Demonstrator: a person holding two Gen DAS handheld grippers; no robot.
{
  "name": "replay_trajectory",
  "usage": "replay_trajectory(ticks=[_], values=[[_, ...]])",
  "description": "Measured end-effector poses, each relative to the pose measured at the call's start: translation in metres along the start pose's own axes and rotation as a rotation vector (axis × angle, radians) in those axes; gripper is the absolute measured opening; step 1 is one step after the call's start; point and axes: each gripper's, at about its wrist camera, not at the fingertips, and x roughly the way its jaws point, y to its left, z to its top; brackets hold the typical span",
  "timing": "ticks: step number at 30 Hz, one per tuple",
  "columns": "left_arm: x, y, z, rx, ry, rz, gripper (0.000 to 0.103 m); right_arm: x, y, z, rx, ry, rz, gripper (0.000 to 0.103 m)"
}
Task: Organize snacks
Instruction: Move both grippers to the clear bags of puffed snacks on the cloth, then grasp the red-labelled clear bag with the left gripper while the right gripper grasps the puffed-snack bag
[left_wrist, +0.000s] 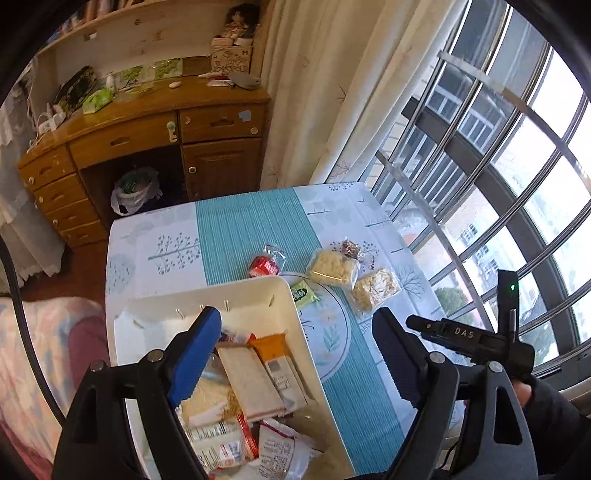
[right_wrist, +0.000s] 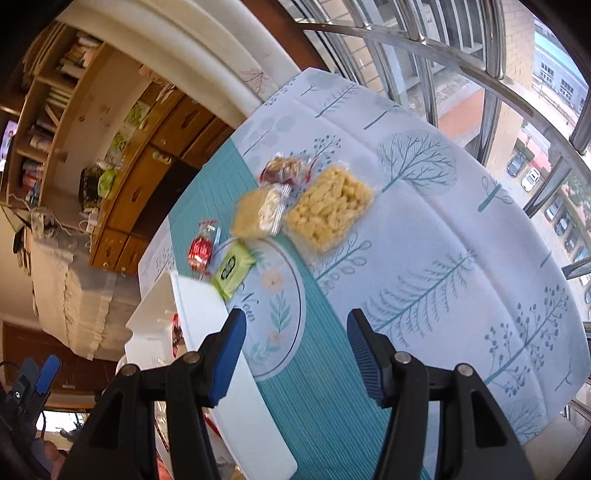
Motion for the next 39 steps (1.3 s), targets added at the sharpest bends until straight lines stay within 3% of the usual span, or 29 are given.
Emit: replay_trajectory(ticks=[8,15,19,26,33,39], values=[[0.052,-0.016,0.052,0.097,0.070,0.096,0.083,0.025,-0.012,0.040,0.091,0.030,0.023,0.057],[0.132,-0.016,0.077,0.147,0.231,0.172,0.083,0.059,-0.019,0.063,0.153,0.083,0.003,0.057],[0.178,-0.007,0.081,0.114,0.341,0.207,0.083,0.076,-0.021,0.074,0.176,0.108,-0.010,0.057],[0.236,0.008,0.077,0.090,0.464,0.237,0.083,0.095,-0.018,0.088,0.163,0.118,-0.071,0.062],[0.273,0.018,0.076,0.045,0.524,0.246,0.083,0.110,-0.008,0.098,0.069,0.118,-0.164,0.066],[0.296,0.025,0.072,0.027,0.561,0.255,0.082,0.119,-0.005,0.101,0.035,0.117,-0.182,0.066]])
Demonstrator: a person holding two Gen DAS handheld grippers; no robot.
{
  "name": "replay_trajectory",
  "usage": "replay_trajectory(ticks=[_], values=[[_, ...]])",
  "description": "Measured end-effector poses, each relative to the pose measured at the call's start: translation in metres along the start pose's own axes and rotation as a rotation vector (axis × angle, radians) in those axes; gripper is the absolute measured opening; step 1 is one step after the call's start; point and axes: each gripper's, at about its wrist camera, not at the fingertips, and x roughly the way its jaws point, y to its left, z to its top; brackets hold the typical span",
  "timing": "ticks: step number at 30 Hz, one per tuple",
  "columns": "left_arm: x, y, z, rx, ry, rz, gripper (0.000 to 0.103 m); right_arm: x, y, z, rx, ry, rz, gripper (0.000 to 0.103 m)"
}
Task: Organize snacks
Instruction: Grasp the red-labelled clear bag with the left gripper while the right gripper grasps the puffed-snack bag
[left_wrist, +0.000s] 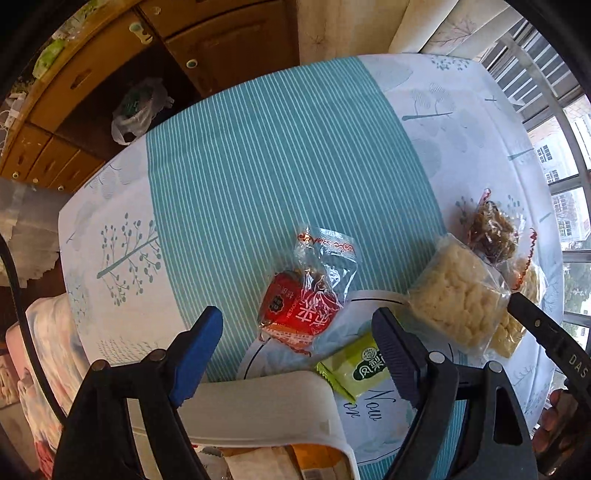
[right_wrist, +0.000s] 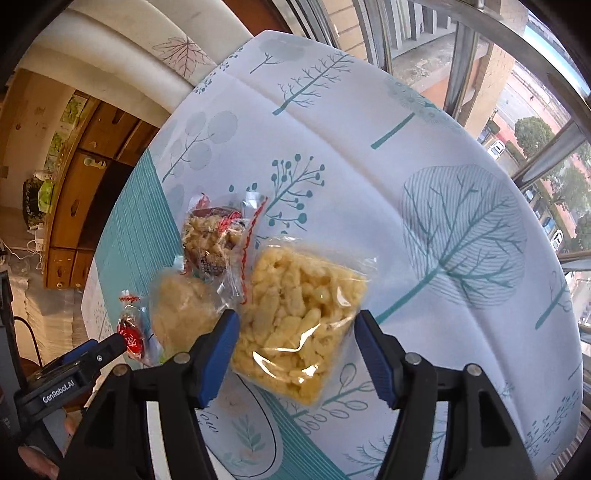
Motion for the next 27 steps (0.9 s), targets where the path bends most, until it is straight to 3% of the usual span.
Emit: replay_trajectory(ticks=[6,14,27], values=[[0.018,-0.001,0.004,-0.009,0.042,0.017,0.079,0.003,0.006,0.002,-0.053,-0.020,-0.021,0.067],[0.036,0.003,0.008,-0.036,0.070,-0.012,0.065,0.002,0.002,0.002,-0.065,-0.033,0.007,0.065],[0.042,0.014,0.007,-0.055,0.053,-0.037,0.056,-0.011,-0.024,-0.013,0.031,-0.001,0.020,0.061]])
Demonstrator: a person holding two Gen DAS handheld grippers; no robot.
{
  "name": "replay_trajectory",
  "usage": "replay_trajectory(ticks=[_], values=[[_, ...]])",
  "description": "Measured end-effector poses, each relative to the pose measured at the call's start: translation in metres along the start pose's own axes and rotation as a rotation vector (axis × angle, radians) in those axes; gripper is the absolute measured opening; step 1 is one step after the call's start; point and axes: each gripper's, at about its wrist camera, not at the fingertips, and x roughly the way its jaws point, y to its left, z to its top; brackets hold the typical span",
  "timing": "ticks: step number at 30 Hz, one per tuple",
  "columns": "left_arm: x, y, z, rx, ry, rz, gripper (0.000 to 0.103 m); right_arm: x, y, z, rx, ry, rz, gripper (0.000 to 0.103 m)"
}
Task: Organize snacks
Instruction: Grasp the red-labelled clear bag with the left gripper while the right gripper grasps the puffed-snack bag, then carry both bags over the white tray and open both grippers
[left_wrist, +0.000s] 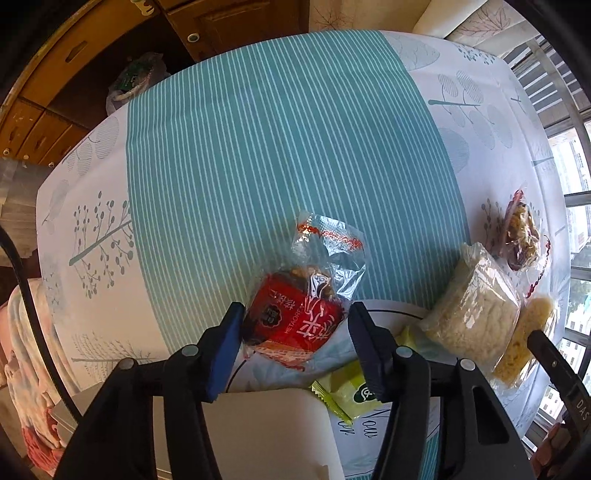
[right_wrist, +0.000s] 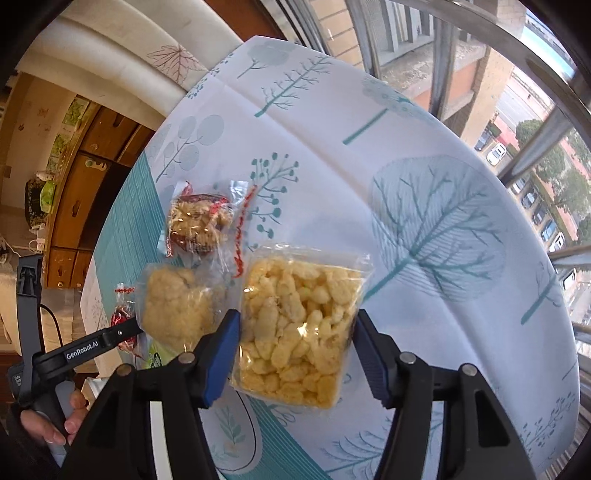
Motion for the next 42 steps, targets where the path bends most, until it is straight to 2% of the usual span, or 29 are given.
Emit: replay_trajectory(ticks=[7,17,29,36,42], values=[[-0.025,-0.002,-0.005,0.017,-0.053,-0.014,0.056,-0.015,-0.004,-0.011,0.016,0.009,0.002,0.060],[-0.088,-0.015,-0.026,0.041,-0.173,-0.060,0.056,-0.058,0.030,-0.035,-0.107,-0.047,0.050,0.060],[-0.158,-0.012,-0.091,0.041,-0.314,-0.127,0.056,-0.090,0.075,-0.079,-0.249,-0.076,0.161,0.061],[-0.178,0.010,-0.138,0.007,-0.354,-0.159,0.056,-0.105,0.093,-0.111,-0.330,-0.103,0.202,0.061],[-0.180,0.036,-0.182,-0.031,-0.363,-0.164,0.056,-0.115,0.109,-0.143,-0.405,-0.125,0.230,0.061]])
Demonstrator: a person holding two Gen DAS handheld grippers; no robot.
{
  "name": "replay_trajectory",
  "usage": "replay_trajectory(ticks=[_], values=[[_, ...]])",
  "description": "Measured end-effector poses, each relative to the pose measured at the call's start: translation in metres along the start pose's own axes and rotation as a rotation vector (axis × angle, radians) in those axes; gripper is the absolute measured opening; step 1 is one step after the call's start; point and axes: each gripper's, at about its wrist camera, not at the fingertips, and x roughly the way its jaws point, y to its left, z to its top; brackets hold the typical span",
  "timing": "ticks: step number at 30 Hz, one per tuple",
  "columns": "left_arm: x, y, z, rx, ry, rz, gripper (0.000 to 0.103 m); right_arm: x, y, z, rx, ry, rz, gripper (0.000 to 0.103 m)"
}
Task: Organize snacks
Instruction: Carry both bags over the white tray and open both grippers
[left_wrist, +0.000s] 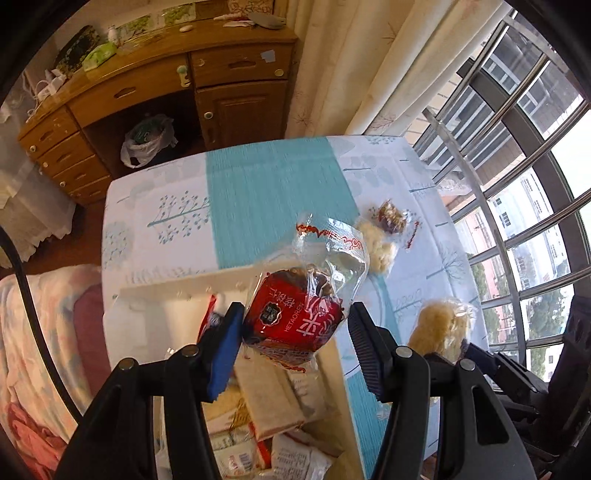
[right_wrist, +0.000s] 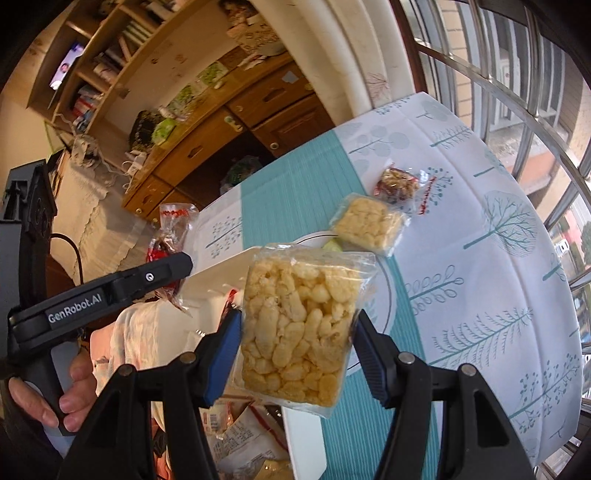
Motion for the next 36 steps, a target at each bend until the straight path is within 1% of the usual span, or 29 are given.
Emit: replay_trajectory(ticks=[8,13,18,21,22,24,27,31,36], values=[[-0.011,0.036,-0.057,-0.051,0.027,0.011,0.056,-0.006,0.037,-0.032,-0.062,-0.009,0.019,0.061],[-0.018,0.054,-0.089,-0.056,0.040,0.005,0.056,-0.007,0.057,-0.051,-0.078,-0.009,0.030,0.061],[-0.027,0.072,-0.113,-0.060,0.023,-0.013,0.057,-0.006,0.075,-0.070,-0.088,-0.018,0.038,0.061],[-0.038,0.082,-0.122,-0.067,-0.017,-0.033,0.058,-0.004,0.086,-0.078,-0.094,-0.023,0.039,0.063],[-0.041,0.084,-0.123,-0.068,-0.026,-0.039,0.065,-0.005,0.089,-0.081,-0.089,-0.031,0.046,0.064],[-0.045,0.086,-0.126,-0.066,-0.044,-0.047,0.074,-0.006,0.093,-0.084,-0.088,-0.039,0.061,0.068],[-0.050,0.089,-0.132,-0.071,-0.063,-0.056,0.074,-0.008,0.103,-0.090,-0.108,-0.048,0.058,0.068],[-0.056,0.091,-0.143,-0.103,-0.098,-0.085,0.076,-0.012,0.110,-0.095,-0.129,-0.058,0.055,0.068],[-0.066,0.098,-0.151,-0.184,-0.188,-0.067,0.076,-0.023,0.112,-0.097,-0.177,-0.092,0.020,0.068]])
